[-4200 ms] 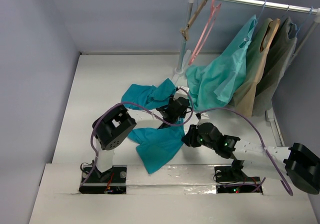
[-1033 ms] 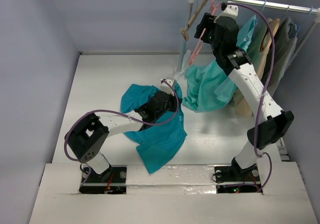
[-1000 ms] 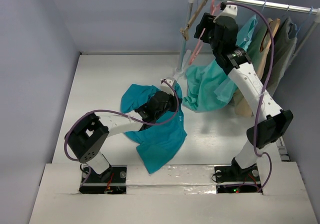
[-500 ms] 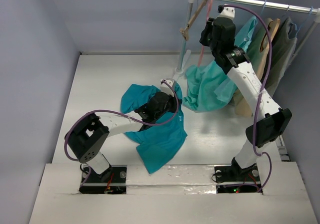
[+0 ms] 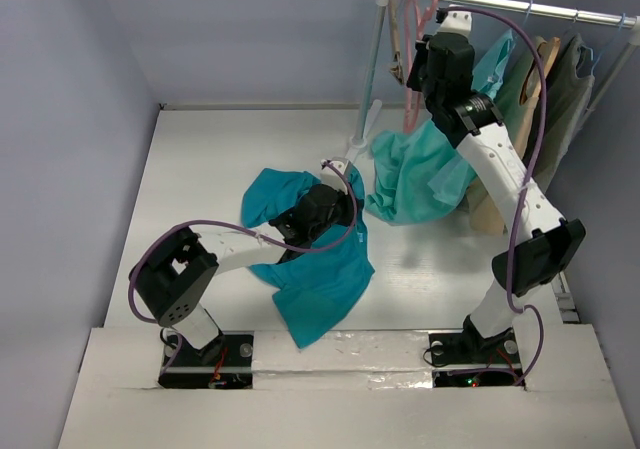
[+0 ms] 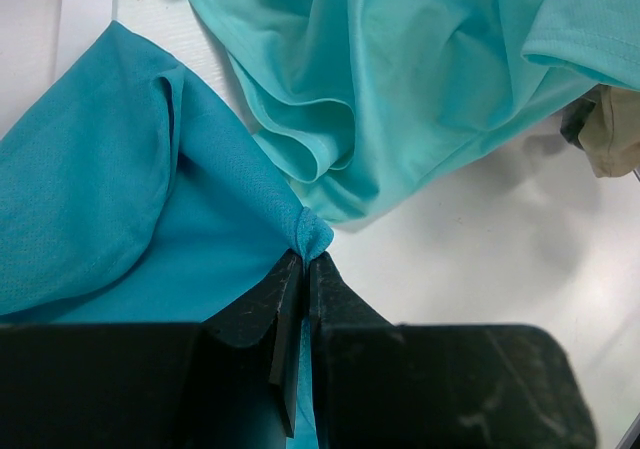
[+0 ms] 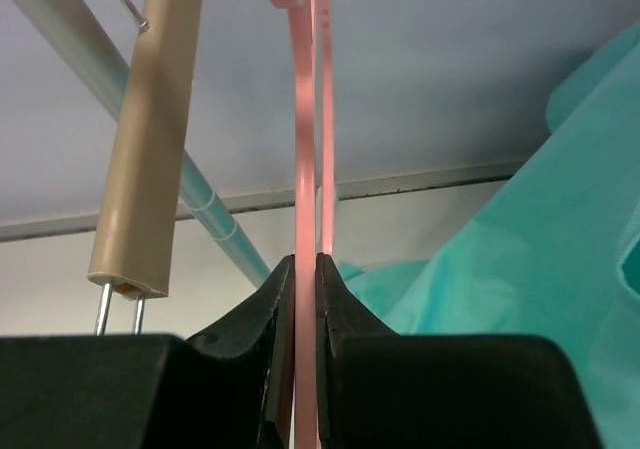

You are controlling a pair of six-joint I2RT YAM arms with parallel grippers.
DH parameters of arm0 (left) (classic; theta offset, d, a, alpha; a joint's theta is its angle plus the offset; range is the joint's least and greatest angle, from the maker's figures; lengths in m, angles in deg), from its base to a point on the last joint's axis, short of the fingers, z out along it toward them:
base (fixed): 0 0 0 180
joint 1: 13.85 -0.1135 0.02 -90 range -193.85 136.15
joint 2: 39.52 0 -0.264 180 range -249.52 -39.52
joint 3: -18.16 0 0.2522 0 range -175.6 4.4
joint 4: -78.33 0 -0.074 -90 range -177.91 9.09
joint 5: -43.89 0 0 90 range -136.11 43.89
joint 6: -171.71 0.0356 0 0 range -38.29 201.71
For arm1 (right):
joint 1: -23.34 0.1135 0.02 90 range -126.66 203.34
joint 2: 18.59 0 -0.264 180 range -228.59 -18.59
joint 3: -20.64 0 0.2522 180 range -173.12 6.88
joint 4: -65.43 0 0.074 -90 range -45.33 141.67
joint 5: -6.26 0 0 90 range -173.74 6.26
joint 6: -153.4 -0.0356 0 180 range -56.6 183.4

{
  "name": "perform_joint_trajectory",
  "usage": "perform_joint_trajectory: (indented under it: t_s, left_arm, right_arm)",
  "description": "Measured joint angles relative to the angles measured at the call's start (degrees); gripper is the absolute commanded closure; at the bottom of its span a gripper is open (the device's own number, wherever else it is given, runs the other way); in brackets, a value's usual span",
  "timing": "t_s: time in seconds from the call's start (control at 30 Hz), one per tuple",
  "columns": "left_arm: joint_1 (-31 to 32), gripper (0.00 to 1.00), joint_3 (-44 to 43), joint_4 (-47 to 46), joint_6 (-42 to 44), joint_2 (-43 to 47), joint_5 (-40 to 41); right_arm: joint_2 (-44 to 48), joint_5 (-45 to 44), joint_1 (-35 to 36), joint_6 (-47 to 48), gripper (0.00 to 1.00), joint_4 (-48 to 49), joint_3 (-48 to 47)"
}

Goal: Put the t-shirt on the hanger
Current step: Pick up the hanger from the clothesline.

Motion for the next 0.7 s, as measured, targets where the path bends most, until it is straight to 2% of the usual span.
perform_joint_trajectory:
  t_s: [0.3, 0.7]
  left_arm:
    - [0.0, 1.00, 0.0, 0.0, 0.0, 0.0, 0.0]
    - [-0.8, 1.00, 0.0, 0.0, 0.0, 0.0, 0.0]
  right_arm:
    - [2.4, -2.8, 0.0, 4.0, 1.00, 0.3, -0.1]
    - [18.1, -0.8, 0.0, 4.3, 1.00, 5.6, 15.4]
